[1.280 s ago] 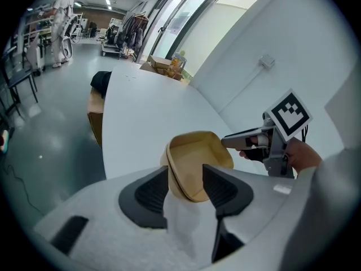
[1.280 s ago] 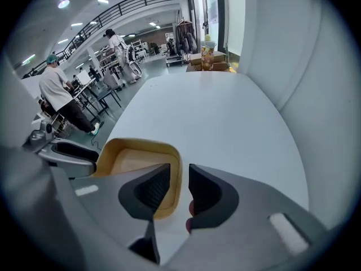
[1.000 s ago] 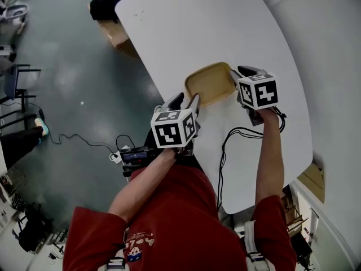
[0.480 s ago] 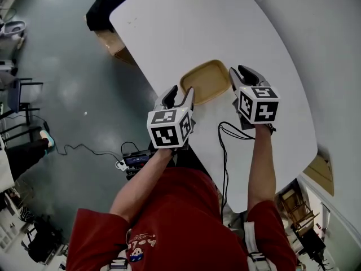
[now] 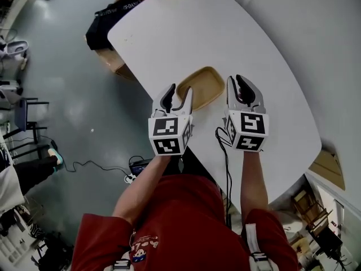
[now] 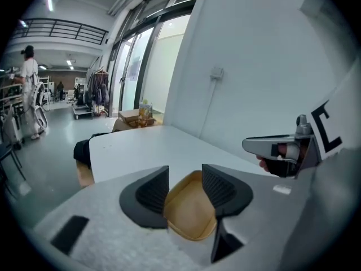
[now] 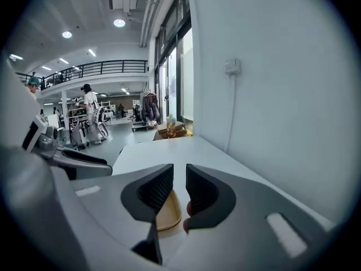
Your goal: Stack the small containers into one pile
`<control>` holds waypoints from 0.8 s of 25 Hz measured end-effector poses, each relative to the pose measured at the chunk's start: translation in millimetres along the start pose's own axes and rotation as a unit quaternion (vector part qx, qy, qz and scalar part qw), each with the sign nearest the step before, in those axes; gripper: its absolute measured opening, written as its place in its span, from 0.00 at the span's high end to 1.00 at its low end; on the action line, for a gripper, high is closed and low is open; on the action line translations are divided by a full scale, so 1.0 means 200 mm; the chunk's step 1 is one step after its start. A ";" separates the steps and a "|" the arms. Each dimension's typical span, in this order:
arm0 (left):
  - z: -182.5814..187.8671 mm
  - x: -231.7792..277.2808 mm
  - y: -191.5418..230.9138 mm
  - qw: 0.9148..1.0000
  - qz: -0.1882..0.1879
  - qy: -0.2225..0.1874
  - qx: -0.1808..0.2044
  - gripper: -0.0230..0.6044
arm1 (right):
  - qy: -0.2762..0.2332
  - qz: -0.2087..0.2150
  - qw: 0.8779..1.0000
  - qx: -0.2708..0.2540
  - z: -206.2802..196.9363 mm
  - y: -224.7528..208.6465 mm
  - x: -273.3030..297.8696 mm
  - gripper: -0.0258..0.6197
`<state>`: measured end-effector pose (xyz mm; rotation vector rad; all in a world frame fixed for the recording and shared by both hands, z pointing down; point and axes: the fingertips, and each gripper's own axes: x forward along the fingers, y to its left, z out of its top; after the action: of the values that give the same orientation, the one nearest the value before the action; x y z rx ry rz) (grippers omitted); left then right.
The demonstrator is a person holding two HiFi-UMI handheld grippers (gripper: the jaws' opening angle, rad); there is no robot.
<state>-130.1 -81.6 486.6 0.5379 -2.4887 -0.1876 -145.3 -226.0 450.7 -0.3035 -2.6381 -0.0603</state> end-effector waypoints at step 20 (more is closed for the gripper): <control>0.50 -0.20 -0.29 0.963 -0.073 -0.192 0.173 0.76 | -0.172 -0.129 0.976 0.039 0.25 -0.11 -0.48 0.86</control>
<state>-137.9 -116.6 369.3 0.9043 -2.8812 0.1011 -90.1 -261.8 362.2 0.0660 -2.9997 0.0114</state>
